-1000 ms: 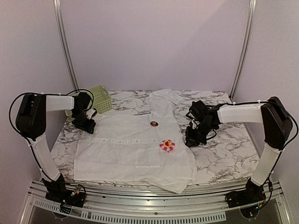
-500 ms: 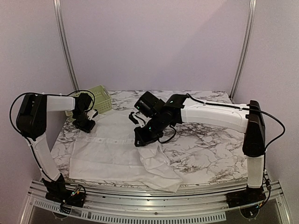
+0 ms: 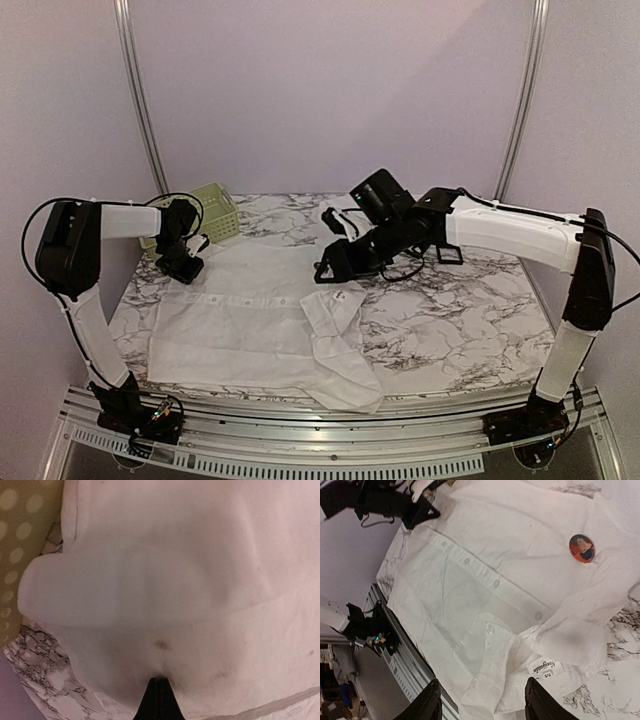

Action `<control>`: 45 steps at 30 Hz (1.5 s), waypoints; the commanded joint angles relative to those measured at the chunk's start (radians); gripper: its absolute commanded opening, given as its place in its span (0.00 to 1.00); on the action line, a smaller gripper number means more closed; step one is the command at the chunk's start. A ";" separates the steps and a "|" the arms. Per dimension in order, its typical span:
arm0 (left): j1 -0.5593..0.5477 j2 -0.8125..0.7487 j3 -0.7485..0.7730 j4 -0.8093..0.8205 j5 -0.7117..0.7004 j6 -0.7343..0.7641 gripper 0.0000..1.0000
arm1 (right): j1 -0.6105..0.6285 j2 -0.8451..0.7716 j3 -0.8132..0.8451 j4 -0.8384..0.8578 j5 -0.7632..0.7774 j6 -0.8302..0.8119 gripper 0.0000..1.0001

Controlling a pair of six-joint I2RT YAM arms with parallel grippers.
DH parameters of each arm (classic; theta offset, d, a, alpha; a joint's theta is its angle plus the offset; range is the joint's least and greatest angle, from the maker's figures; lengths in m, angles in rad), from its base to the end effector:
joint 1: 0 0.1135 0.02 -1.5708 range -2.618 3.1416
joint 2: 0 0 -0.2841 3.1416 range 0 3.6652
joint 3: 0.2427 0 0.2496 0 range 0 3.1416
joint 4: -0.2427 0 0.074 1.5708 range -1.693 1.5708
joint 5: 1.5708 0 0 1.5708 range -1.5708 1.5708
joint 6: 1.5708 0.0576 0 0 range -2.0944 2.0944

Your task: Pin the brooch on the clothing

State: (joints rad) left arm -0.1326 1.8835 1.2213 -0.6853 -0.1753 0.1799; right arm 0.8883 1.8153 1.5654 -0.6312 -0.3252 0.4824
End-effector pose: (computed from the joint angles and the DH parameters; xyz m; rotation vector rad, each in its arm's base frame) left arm 0.3624 -0.0382 0.1547 0.4247 2.8803 0.2635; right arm 0.2507 0.3377 0.2882 -0.6872 2.5648 0.9393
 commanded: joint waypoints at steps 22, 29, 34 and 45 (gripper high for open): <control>0.006 0.046 -0.061 -0.006 -0.020 0.005 0.00 | -0.226 0.053 -0.385 0.361 -0.149 0.462 0.57; 0.005 0.039 -0.066 -0.003 -0.028 0.011 0.00 | -0.243 0.097 -0.381 0.431 -0.156 0.435 0.40; 0.005 0.046 -0.069 -0.001 -0.023 0.001 0.00 | -0.271 0.128 -0.380 0.442 -0.183 0.415 0.47; 0.005 0.042 -0.070 0.001 -0.033 0.005 0.00 | -0.272 0.207 -0.312 0.551 -0.394 0.312 0.29</control>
State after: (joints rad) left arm -0.1326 1.8759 1.2015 -0.6506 -0.1993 0.1890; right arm 0.6163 2.0125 1.2385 -0.1127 -0.6521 0.8314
